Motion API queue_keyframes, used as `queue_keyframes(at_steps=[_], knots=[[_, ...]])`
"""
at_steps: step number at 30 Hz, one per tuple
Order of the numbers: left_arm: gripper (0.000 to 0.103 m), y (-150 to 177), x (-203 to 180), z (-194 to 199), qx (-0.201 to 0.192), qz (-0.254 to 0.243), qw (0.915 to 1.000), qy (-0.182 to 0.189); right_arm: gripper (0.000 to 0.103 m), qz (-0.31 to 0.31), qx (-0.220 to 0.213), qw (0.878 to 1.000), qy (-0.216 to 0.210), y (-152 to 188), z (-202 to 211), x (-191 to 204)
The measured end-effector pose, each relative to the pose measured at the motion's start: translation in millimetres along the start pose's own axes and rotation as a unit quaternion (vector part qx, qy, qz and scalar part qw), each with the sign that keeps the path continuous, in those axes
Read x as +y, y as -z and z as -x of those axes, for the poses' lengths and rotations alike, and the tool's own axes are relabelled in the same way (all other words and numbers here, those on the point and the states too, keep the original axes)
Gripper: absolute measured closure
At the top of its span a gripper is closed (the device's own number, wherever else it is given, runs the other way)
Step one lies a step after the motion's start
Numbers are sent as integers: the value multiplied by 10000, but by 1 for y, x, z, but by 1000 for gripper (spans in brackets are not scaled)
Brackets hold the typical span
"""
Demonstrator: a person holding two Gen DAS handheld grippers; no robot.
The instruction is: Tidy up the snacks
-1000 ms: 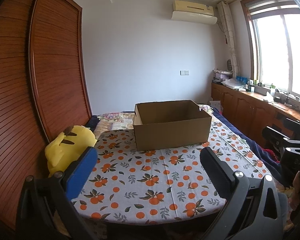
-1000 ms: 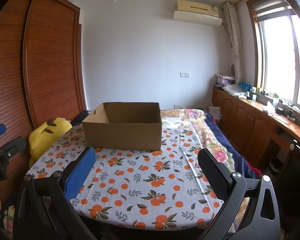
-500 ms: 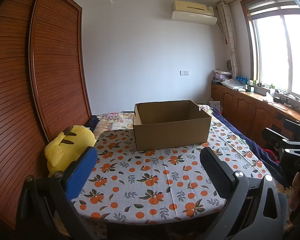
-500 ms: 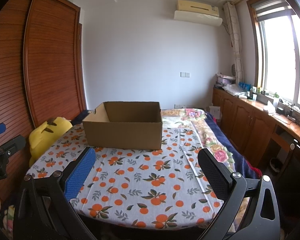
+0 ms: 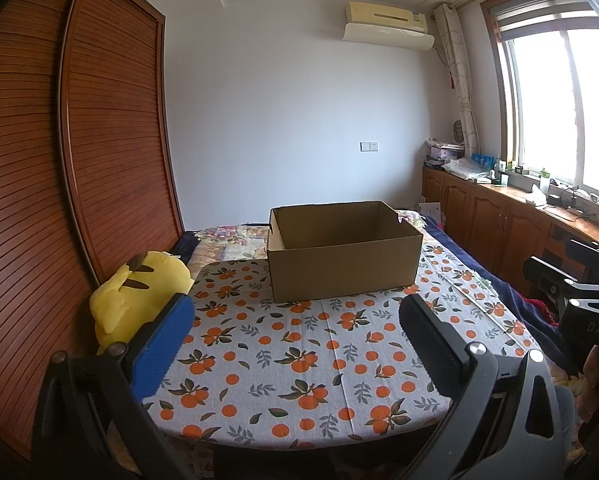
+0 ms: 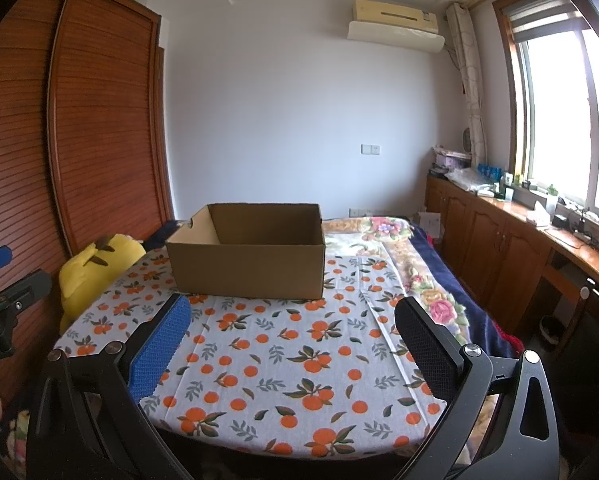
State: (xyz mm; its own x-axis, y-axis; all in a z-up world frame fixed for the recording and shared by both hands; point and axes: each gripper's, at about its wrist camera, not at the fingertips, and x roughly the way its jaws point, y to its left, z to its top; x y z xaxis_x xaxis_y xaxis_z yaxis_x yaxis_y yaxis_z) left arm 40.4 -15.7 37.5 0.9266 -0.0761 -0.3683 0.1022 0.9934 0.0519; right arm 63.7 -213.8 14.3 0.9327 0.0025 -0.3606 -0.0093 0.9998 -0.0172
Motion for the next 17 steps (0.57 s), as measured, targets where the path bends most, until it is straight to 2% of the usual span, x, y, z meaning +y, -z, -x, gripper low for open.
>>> queue_keyframes(at_steps=[17], knots=[[0,-1,3,-1,-9,21,10000,0,0,-3,-1,10000,3,0,0,0]])
